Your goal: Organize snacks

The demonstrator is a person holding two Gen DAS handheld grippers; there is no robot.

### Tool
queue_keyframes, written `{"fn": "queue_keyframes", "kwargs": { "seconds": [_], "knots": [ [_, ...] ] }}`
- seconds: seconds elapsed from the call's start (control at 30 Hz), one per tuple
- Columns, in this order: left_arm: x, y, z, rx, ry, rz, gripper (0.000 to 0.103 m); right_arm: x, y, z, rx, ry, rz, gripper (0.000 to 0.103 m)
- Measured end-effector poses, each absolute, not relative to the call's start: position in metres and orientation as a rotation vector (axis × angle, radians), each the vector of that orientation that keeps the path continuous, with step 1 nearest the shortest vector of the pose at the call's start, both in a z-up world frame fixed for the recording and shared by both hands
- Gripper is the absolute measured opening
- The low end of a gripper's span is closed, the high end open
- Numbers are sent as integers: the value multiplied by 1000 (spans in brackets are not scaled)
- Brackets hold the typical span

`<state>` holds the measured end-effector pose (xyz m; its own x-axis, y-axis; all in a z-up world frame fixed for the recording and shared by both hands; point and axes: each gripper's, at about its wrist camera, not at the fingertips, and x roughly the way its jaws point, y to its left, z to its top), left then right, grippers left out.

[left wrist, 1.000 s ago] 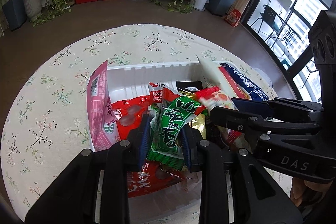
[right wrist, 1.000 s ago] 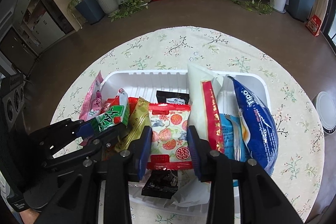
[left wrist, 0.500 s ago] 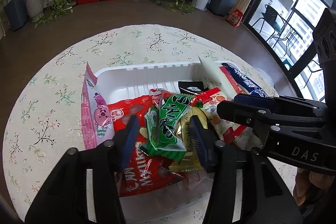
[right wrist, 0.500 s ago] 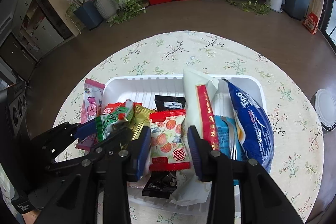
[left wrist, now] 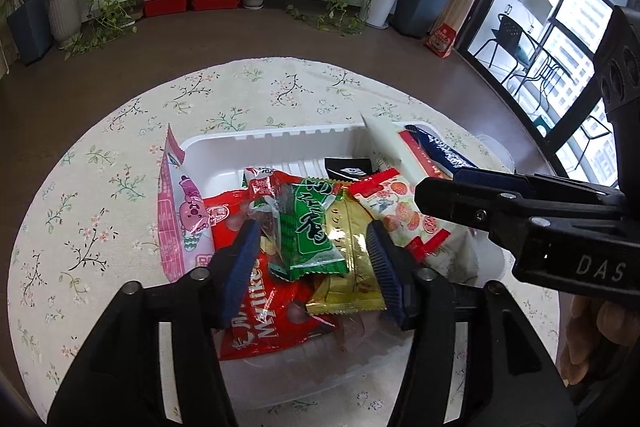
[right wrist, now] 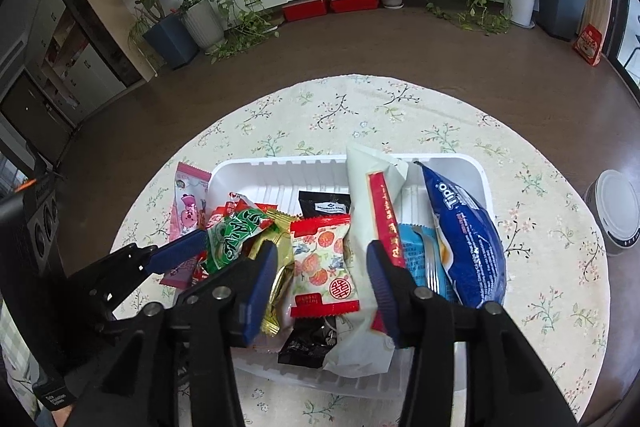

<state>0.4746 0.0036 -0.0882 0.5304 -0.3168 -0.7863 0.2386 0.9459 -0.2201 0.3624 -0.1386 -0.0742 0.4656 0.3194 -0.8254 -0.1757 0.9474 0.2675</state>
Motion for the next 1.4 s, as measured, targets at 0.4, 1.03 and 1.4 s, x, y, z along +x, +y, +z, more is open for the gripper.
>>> {"fn": "queue_keyframes", "kwargs": {
  "seconds": [0.4,1.03,1.4],
  "knots": [
    [393,11,-40,-90,792,-291,103,303,-174,-28,237,877,285,94],
    [156,11,-2,7,601,-74,103,99,-198,4,142,580,186,98],
    [91,17,-1,-28,667,72,103,11,-191,24,73,421,152,103]
  ]
}}
